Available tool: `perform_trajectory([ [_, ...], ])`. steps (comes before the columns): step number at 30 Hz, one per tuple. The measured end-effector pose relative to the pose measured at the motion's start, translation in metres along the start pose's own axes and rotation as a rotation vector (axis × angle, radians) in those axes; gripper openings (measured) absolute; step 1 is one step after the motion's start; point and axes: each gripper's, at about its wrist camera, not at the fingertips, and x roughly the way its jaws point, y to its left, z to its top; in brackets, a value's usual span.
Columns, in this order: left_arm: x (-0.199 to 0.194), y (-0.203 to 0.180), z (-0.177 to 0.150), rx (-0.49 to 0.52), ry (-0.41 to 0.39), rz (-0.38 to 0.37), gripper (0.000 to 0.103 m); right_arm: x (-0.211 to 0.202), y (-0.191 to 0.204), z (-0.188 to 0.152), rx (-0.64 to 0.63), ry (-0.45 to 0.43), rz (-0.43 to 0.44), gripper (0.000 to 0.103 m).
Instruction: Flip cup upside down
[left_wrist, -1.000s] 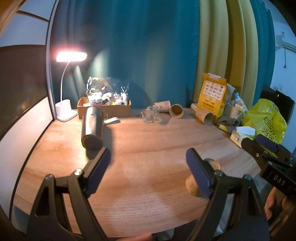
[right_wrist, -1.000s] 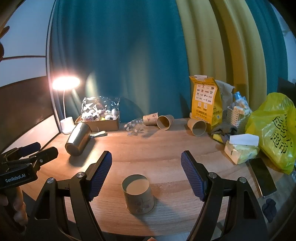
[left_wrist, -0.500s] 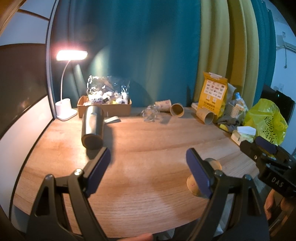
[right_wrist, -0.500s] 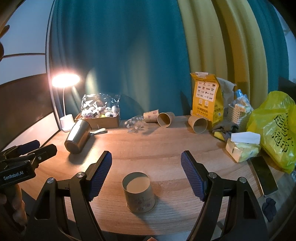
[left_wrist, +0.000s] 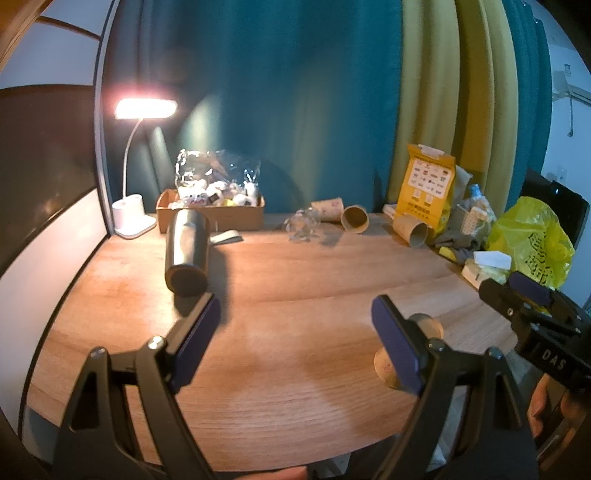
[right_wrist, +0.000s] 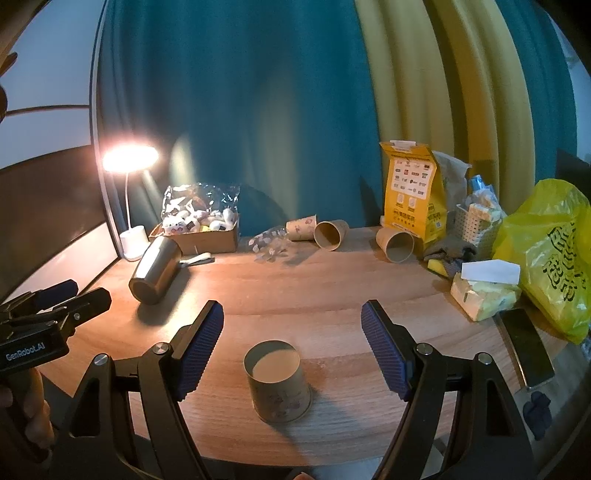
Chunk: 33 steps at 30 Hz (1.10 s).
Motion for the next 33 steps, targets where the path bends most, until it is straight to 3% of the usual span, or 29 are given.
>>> perform_trajectory([
  [33, 0.0038, 0.0003, -0.0043, -0.017, 0.022, 0.008, 0.085, 0.0059, 0.0018, -0.0023, 0.007, 0.035, 0.009, 0.08],
])
